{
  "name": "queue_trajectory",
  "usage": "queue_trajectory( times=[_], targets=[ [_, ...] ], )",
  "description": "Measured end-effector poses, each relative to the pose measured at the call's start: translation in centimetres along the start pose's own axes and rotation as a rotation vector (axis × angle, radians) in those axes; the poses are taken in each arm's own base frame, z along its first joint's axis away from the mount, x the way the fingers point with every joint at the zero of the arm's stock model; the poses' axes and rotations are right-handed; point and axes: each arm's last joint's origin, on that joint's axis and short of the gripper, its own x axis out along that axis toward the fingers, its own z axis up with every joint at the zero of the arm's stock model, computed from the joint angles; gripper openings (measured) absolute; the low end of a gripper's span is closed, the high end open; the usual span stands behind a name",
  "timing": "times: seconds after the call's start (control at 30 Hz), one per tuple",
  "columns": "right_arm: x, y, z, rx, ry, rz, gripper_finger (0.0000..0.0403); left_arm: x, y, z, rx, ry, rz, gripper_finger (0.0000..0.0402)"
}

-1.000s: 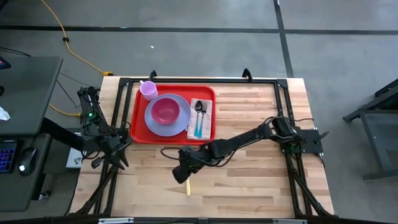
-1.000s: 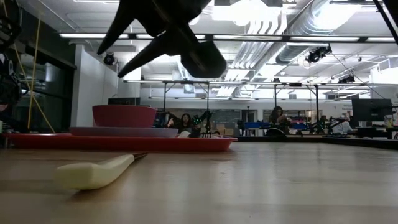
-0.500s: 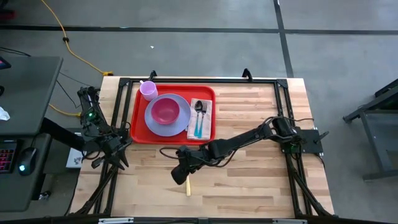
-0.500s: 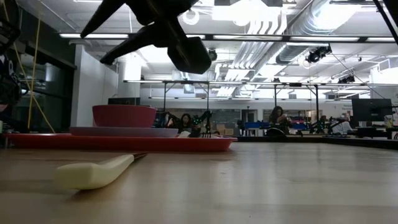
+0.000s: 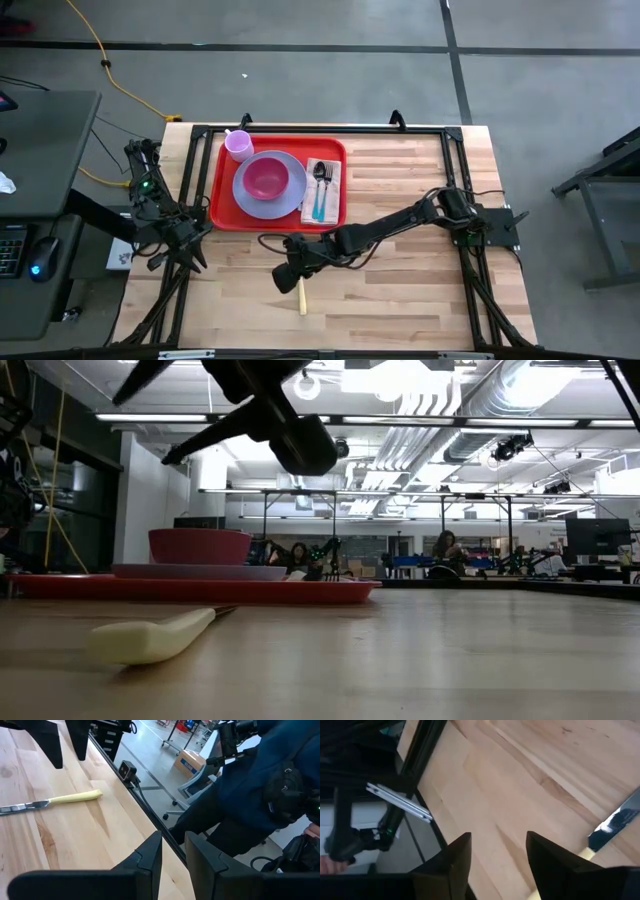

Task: Set up tray
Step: Put the yellow knife on top of the brown napkin on the left side of the blue fork on the red tray

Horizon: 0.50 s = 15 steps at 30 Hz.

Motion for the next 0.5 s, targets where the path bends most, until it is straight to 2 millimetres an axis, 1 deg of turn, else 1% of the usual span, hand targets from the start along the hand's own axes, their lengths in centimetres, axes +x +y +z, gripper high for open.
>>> queue_trajectory(
  times=[0.17, 0.37, 0.5],
  targets=[
    [0.0, -0.1, 0.1, 0.012, 0.007, -0.006, 0.0177, 0.0, 0.0, 0.0, 0.0, 0.004, -0.007, 0.0115],
    [-0.1, -1.3, -1.2, 0.093, 0.032, -0.168, 0.0177, 0.0, 0.0, 0.0, 0.008, 0.004, -0.006, 0.0115],
    [-0.2, -1.5, -1.8, 0.141, 0.039, -0.21, 0.0172, 0.0, 0.0, -0.1, 0.011, 0.015, 0.0, 0.0115]
  ],
)
